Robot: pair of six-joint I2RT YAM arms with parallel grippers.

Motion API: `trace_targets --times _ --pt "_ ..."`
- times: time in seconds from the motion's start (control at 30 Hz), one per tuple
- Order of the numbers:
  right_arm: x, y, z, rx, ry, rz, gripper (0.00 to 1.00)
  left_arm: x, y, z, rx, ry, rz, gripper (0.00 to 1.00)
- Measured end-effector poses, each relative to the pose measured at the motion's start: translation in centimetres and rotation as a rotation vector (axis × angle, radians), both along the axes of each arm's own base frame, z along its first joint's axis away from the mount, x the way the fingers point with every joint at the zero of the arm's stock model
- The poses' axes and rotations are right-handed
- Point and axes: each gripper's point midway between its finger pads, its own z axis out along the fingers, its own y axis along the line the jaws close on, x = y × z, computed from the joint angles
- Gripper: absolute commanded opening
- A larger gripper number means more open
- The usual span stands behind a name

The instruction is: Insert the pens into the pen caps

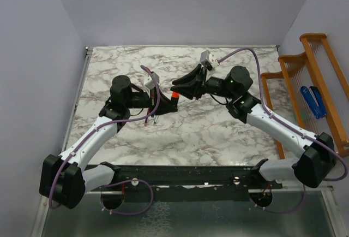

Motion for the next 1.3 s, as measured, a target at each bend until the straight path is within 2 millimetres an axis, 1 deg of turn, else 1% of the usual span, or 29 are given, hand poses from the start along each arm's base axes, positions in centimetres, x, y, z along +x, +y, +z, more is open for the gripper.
trace_targets --times 0.2,0.4,0.57,0.8,1.0,1.17,1.3 --pt "0.1 0.2 -0.1 0.005 0.001 0.008 0.33 0.0 0.0 0.0 -0.001 0.0 0.0 0.0" --pt "0.0 0.6 -0.8 -0.004 0.019 0.035 0.33 0.0 0.0 0.3 -0.003 -0.005 0.0 0.0" --pt "-0.2 0.9 -1.3 -0.014 0.034 0.056 0.26 0.0 0.0 0.3 -0.002 0.003 0.001 0.0" --pt "-0.4 1.0 -1.2 -0.015 0.035 0.07 0.24 0.0 0.0 0.4 -0.003 0.0 0.0 0.0" --pt "-0.5 1.1 -1.2 -0.019 0.036 0.082 0.26 0.0 0.0 0.4 -0.003 0.0 0.0 0.0" --pt "-1.0 1.3 -1.1 -0.032 0.037 0.128 0.26 0.0 0.0 0.4 -0.003 -0.001 -0.003 0.0" --pt "-1.3 1.5 -1.1 -0.044 0.04 0.17 0.24 -0.1 0.0 0.4 -0.004 -0.003 -0.009 0.0"
